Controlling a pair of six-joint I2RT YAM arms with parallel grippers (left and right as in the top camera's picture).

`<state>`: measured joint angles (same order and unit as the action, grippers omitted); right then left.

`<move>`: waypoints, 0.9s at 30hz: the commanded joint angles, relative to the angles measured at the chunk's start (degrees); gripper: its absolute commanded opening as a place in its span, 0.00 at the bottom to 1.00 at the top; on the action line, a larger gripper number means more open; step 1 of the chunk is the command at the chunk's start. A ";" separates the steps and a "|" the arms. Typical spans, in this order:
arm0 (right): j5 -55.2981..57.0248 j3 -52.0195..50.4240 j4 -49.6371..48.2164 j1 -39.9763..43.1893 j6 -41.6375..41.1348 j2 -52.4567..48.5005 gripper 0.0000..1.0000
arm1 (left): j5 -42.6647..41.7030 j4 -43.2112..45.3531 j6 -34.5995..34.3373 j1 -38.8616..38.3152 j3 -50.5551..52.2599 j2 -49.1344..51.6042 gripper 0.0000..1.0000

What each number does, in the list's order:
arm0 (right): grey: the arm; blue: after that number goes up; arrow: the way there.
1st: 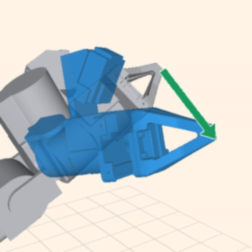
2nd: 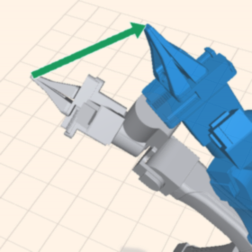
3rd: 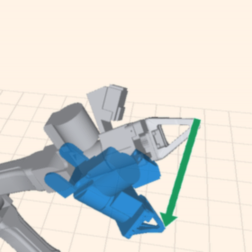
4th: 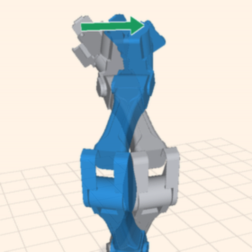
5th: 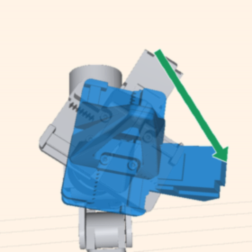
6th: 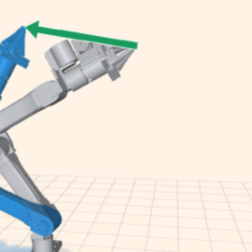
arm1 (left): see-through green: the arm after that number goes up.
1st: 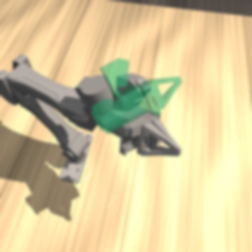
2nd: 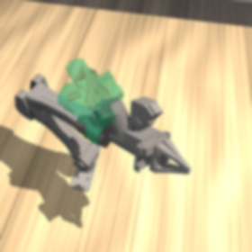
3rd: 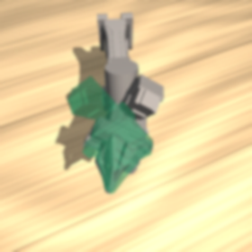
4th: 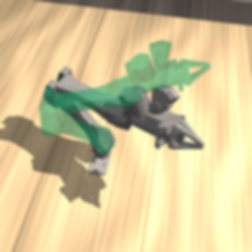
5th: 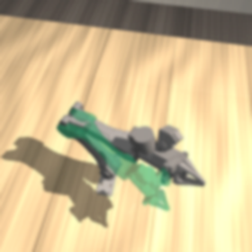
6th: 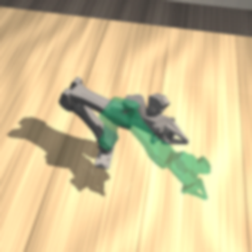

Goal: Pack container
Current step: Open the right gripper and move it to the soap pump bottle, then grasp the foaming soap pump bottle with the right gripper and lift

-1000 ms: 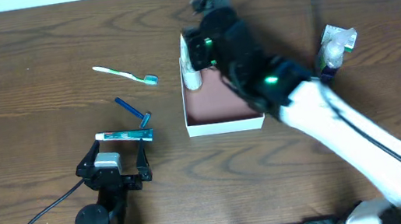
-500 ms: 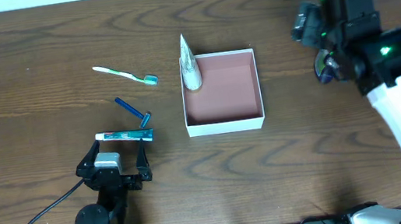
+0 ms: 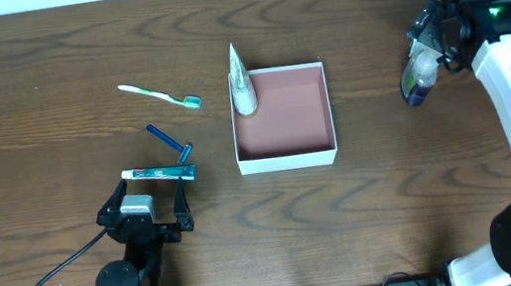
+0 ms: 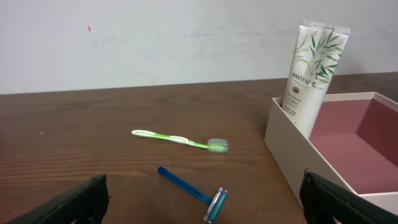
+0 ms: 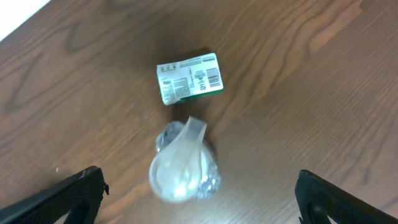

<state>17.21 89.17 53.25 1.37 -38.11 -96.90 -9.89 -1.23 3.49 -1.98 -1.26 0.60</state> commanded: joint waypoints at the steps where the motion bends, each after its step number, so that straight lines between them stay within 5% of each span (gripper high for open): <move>1: -1.18 -0.15 -1.11 0.61 -0.07 -1.49 0.98 | -0.39 -1.95 0.79 -0.07 1.03 -0.31 0.98; 12: -3.93 -0.15 -4.72 0.61 0.04 -8.13 0.88 | -0.42 -1.95 0.79 -0.07 1.03 -0.31 0.98; 27: -5.29 -0.15 -5.90 0.50 1.16 -9.35 0.30 | -0.39 -1.95 0.79 -0.07 1.03 -0.31 0.98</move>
<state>12.12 89.14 47.33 1.74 -37.17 -106.26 -9.89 -1.26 3.49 -1.98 -1.26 0.58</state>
